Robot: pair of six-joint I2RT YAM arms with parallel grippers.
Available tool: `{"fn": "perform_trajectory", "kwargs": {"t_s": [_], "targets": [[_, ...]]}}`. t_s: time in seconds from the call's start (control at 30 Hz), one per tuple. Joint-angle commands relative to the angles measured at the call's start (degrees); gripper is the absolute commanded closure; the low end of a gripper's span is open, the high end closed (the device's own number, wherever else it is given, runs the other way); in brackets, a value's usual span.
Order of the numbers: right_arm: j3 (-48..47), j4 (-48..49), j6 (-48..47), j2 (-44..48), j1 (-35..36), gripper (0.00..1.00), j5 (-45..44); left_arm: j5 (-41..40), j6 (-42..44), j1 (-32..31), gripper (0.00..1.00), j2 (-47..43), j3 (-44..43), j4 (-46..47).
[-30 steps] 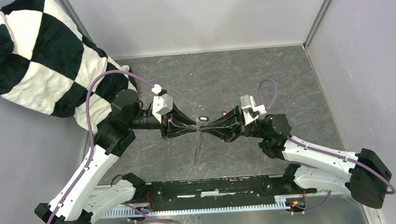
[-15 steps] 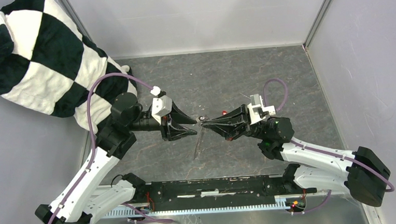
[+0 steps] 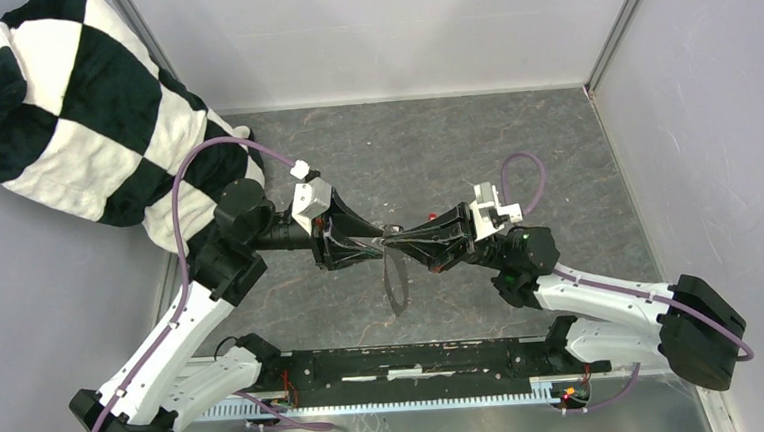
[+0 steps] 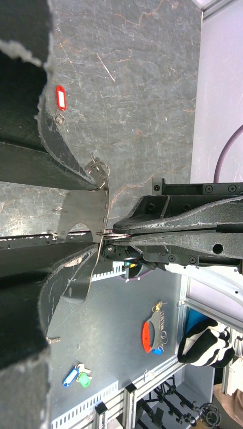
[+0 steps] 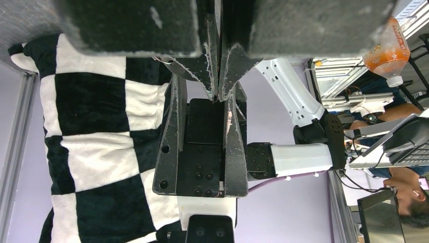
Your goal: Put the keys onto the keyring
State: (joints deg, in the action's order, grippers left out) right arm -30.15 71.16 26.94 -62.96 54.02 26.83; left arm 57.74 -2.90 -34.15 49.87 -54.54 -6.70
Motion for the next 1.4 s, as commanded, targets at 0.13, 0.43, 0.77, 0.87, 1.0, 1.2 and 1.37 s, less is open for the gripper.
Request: {"fn": "perform_trajectory", "kwargs": {"t_s": [0.13, 0.43, 0.77, 0.87, 1.0, 1.2, 1.37], "targets": [[-2.37, 2.55, -2.66, -1.00, 1.30, 0.99, -2.25, 2.49, -2.10, -0.39, 0.52, -0.02, -0.01, 2.39], [-2.98, -0.40, -6.49, -1.38, 3.10, 0.99, -3.72, 0.74, 0.48, -0.43, 0.62, 0.14, -0.65, -0.28], [-3.05, -6.64, -11.52, -0.13, 3.74, 0.99, -4.60, 0.45, 2.54, -0.43, 0.60, -0.19, -2.14, -4.44], [-3.11, -9.41, -13.32, 0.82, 3.99, 0.99, -5.08, 0.62, 5.40, -0.40, 0.58, -0.46, -2.30, -6.24], [-3.25, -12.17, -15.19, 2.02, 4.02, 0.99, -5.68, -0.51, 8.22, -0.40, 0.58, -0.51, -3.01, -9.79], [-3.49, -16.31, -18.54, 4.09, 4.14, 0.99, -7.45, -2.41, 11.02, -0.39, 0.60, -0.60, -3.64, -12.29], [-4.28, -19.29, -20.77, 5.12, 4.11, 0.99, -8.07, -0.75, 11.74, -0.39, 0.60, -0.22, -3.82, -13.91]]}}
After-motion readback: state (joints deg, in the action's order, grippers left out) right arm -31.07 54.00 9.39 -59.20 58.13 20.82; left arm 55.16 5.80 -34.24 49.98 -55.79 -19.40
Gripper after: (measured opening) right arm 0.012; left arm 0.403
